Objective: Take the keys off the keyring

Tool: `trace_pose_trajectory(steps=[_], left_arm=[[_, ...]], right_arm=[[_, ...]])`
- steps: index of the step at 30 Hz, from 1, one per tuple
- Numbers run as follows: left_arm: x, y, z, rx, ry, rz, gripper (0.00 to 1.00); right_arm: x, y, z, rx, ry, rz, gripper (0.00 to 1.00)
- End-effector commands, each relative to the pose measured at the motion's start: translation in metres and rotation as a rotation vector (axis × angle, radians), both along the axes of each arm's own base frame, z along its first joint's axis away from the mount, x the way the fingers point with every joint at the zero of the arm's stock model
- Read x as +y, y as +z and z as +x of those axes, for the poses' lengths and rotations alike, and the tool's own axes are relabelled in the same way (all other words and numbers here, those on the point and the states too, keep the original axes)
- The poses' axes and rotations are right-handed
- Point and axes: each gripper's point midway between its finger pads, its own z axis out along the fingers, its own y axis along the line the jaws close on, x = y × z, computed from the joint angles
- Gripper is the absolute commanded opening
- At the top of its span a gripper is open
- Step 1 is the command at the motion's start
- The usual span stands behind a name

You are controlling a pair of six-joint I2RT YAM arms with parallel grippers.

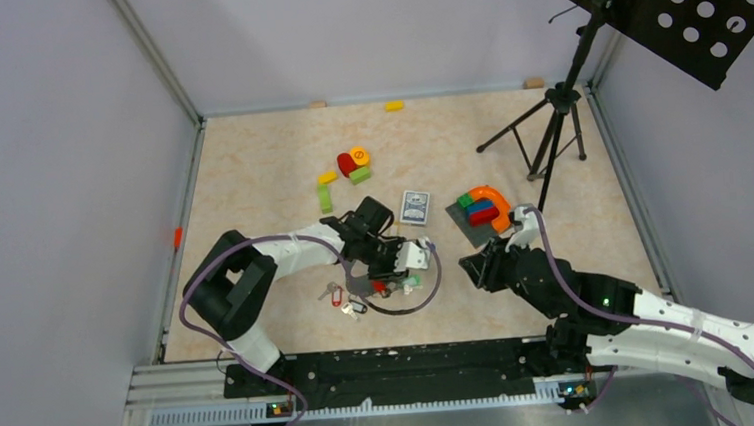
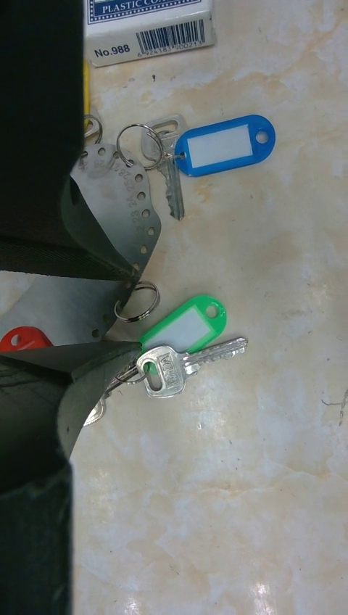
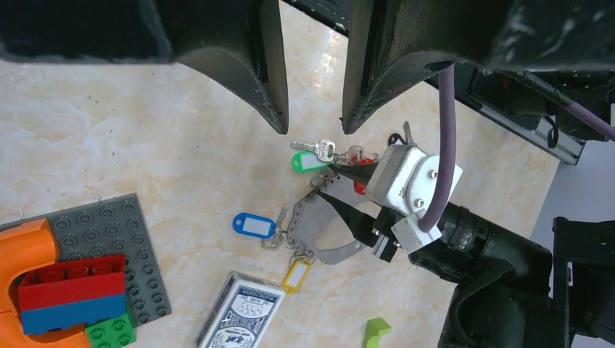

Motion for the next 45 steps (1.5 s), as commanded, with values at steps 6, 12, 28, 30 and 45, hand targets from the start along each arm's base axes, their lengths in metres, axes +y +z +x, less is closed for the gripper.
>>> trace_pose_trajectory(steps=[6,12,28,30,45], left_arm=[[-0.003,-0.006,0.006,-0.002,0.012,0.026,0.32],[-0.001,-0.009,0.008,0.006,0.021,0.061,0.11],[-0.009,0.069,0.007,-0.082,0.097,-0.137,0.0],[-0.009,0.077,0.007,-0.081,0.121,-0.159,0.0],[-0.007,0.159,0.005,-0.14,0.239,-0.339,0.0]], right_arm=[[0.0,0.003,0.0,-0.015,0.002,0.008,0.33],[0.0,0.003,0.0,-0.016,0.002,0.005,0.33],[0.004,0.005,0.0,-0.029,0.013,0.034,0.33],[0.008,0.006,0.0,-0.042,0.032,0.047,0.33],[0.066,0.04,-0.021,-0.421,0.395,0.192,0.33]])
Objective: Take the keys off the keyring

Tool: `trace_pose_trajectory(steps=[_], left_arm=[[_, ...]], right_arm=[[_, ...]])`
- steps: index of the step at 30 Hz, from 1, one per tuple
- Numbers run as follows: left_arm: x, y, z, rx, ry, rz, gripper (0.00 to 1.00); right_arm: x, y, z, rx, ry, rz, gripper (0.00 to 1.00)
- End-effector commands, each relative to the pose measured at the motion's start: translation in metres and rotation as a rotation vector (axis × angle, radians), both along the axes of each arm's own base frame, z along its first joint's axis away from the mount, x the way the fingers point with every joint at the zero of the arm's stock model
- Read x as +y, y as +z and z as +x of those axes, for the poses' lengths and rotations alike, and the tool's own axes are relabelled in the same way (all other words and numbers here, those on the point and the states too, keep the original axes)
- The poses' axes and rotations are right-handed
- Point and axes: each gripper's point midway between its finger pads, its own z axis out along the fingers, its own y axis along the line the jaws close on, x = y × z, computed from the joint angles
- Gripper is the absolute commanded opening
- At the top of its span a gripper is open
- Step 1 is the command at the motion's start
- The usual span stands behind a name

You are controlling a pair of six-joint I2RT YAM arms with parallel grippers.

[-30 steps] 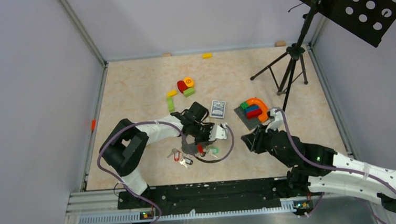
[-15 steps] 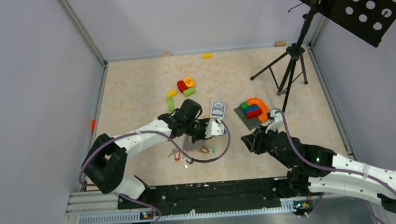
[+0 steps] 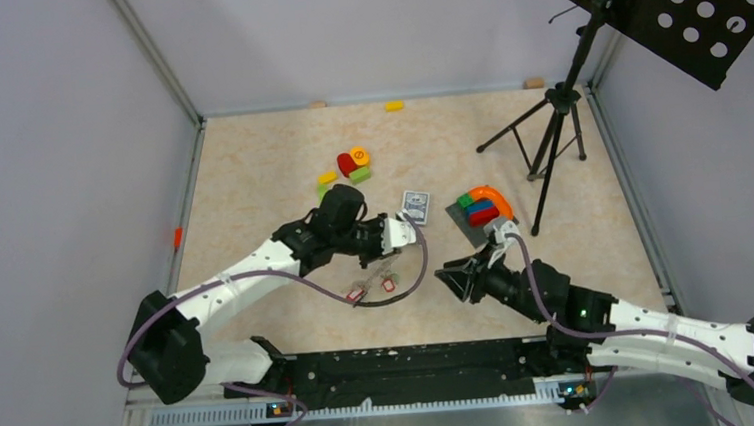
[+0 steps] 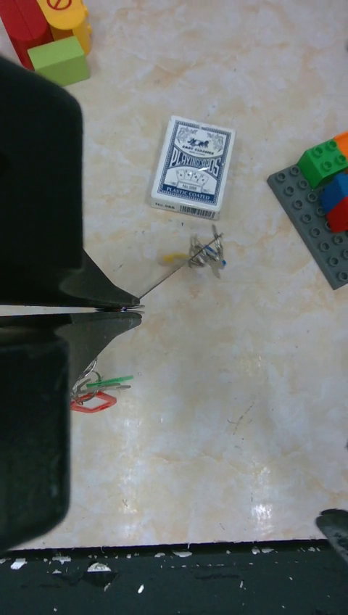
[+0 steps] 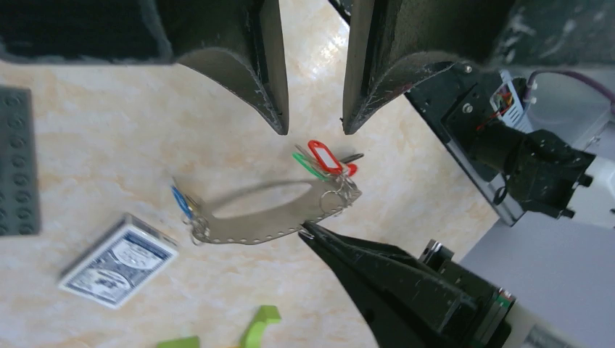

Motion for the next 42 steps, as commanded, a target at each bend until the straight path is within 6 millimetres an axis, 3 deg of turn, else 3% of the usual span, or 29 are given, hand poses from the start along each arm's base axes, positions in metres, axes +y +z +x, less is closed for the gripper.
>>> trace_pose_trajectory(steps=[1,7,13,19,26,42], left_arm=[[-0.008,0.046,0.002,-0.048,0.029,-0.129,0.0],[-0.01,0.076,-0.008,-0.016,0.043,-0.212,0.0],[-0.008,0.104,-0.016,-0.015,0.061,-0.296,0.0],[-0.005,0.126,-0.026,-0.01,0.055,-0.354,0.0],[-0.003,0.139,-0.039,-0.008,0.014,-0.393,0.0],[-0.002,0.151,-0.052,0.02,-0.019,-0.438,0.0]], right_arm=[[0.024,0.049,-0.014,-0.262,0.175,0.141,0.33],[0.045,0.056,-0.032,-0.426,0.335,0.16,0.35],[0.066,0.045,-0.035,-0.454,0.416,0.092,0.38],[0.076,0.042,-0.033,-0.485,0.426,0.108,0.51],[0.077,0.043,-0.029,-0.564,0.429,0.055,0.57],[0.09,0.05,-0.025,-0.622,0.437,0.044,0.53]])
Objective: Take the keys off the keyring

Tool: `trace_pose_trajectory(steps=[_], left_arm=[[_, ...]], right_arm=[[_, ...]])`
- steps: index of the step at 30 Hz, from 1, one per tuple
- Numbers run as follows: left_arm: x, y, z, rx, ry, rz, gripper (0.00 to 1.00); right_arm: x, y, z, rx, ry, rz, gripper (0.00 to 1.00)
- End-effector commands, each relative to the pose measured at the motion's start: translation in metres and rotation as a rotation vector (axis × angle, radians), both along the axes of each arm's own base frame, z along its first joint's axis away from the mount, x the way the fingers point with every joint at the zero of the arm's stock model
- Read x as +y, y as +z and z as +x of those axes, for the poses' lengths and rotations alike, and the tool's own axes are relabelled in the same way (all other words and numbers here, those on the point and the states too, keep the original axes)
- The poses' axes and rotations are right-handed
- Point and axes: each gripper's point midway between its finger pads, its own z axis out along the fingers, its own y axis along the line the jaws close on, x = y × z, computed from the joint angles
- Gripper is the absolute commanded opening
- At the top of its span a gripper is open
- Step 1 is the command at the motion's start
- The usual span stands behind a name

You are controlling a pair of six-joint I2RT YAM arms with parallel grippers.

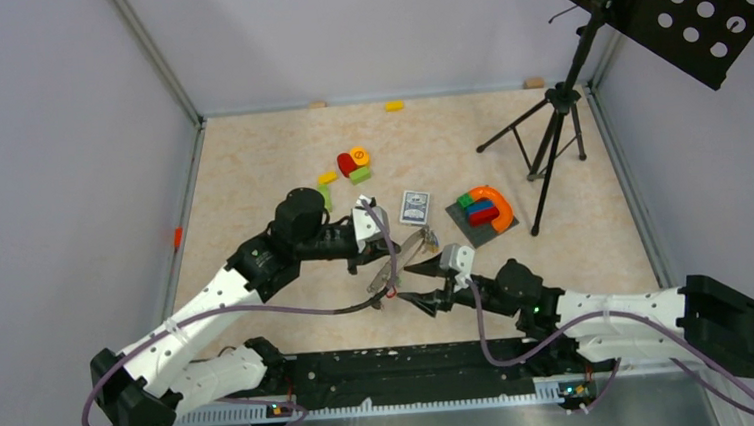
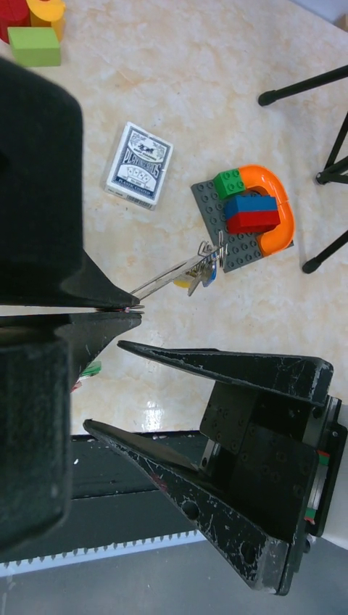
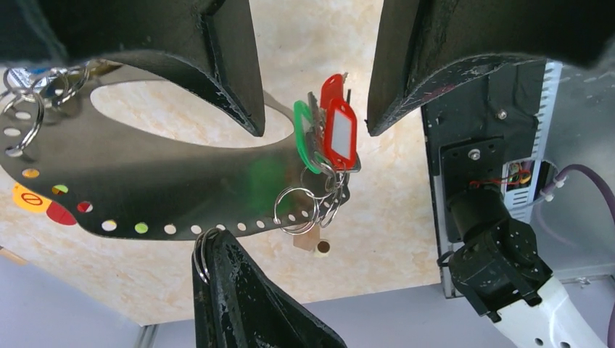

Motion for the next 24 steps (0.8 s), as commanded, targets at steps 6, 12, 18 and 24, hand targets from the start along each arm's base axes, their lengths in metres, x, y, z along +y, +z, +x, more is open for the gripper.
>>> trace_pose_trajectory(steps=[6,12,18,24], left_arm=[[-0.007,0.047,-0.011,-0.072,-0.062,-0.133,0.0],[-0.006,0.051,-0.013,-0.07,-0.06,-0.157,0.0],[-0.007,0.056,-0.015,-0.072,-0.069,-0.169,0.0],[-0.006,0.053,-0.015,-0.069,-0.066,-0.166,0.0]], right_arm=[[0.013,0.044,0.001,-0.08,0.022,0.102,0.5],[0.02,0.042,-0.004,-0.064,0.061,0.1,0.43],[0.026,0.039,-0.004,-0.051,0.076,0.098,0.38],[0.028,0.043,-0.007,-0.043,0.09,0.113,0.32]])
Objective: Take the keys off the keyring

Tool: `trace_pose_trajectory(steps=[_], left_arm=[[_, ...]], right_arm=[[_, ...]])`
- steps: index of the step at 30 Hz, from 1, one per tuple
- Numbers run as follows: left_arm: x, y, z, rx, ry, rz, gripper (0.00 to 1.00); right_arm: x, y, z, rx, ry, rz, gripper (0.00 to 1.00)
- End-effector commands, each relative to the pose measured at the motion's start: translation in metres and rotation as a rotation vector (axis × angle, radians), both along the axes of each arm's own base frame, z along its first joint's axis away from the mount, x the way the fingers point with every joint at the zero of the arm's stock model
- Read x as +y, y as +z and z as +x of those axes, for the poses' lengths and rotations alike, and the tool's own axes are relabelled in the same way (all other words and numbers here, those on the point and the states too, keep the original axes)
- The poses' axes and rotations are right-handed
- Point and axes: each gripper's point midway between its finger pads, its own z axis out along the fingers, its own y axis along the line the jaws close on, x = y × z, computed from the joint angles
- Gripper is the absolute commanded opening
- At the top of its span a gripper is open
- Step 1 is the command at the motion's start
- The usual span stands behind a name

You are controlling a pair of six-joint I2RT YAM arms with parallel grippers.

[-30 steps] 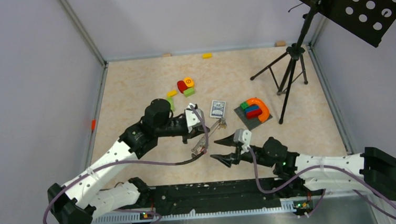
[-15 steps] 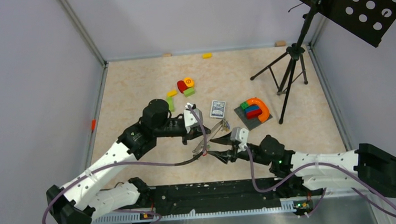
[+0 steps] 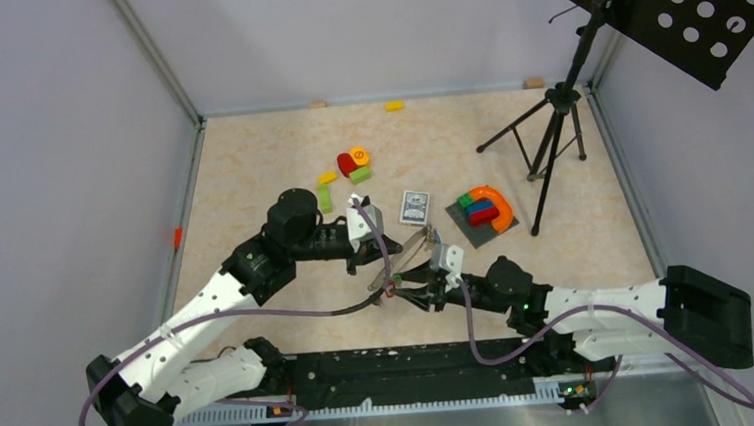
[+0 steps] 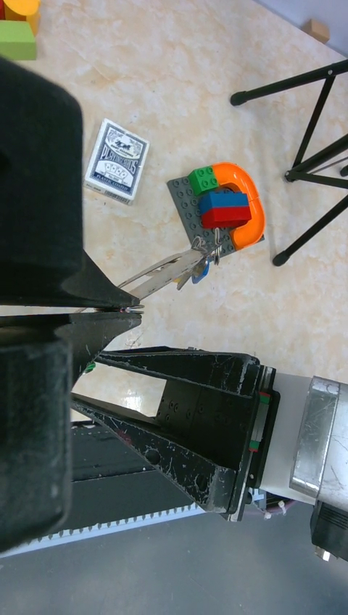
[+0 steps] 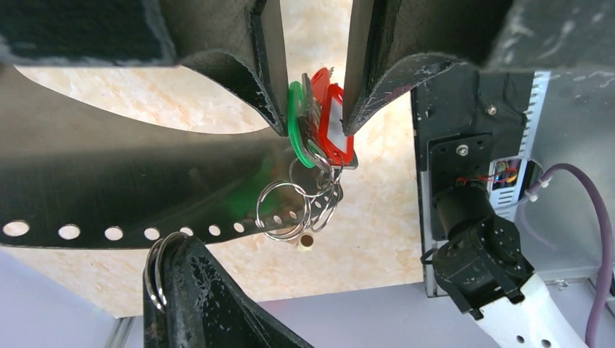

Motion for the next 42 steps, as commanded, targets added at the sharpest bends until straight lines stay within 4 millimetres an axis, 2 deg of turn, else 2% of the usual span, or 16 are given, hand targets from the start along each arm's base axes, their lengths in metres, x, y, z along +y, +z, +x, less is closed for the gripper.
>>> trace_pose_trajectory(steps=[1,8,11,15,21,28,31,35,42], left_arm=[[-0.003,0.032,-0.005,-0.075,-0.028,-0.093,0.0],[-0.003,0.03,-0.005,-0.078,-0.029,-0.09,0.0],[-0.003,0.029,-0.005,-0.075,-0.03,-0.087,0.0],[-0.004,0.028,-0.005,-0.071,-0.034,-0.085,0.0],[-0.004,0.029,-0.006,-0.07,-0.036,-0.088,0.0],[-0.003,0.029,-0.006,-0.067,-0.036,-0.088,0.0],[-0.002,0.028,-0.006,-0.066,-0.031,-0.087,0.0],[0.0,0.025,-0.006,-0.063,-0.021,-0.083,0.0],[0.005,0.02,-0.008,-0.058,0.002,-0.088,0.0]], right_arm=[[0.009,0.044,-0.005,-0.035,0.037,0.121,0.32],[0.004,0.056,-0.01,-0.051,0.054,0.152,0.36],[0.003,0.058,-0.013,-0.027,0.065,0.161,0.32],[0.003,0.057,-0.015,-0.022,0.072,0.156,0.21],[0.006,0.053,-0.013,-0.012,0.07,0.142,0.2],[0.009,0.053,-0.01,-0.005,0.059,0.14,0.13],[0.007,0.054,-0.004,0.005,0.023,0.139,0.01],[0.001,0.061,0.002,0.029,-0.022,0.152,0.0],[-0.005,0.068,-0.003,0.031,-0.008,0.04,0.0]])
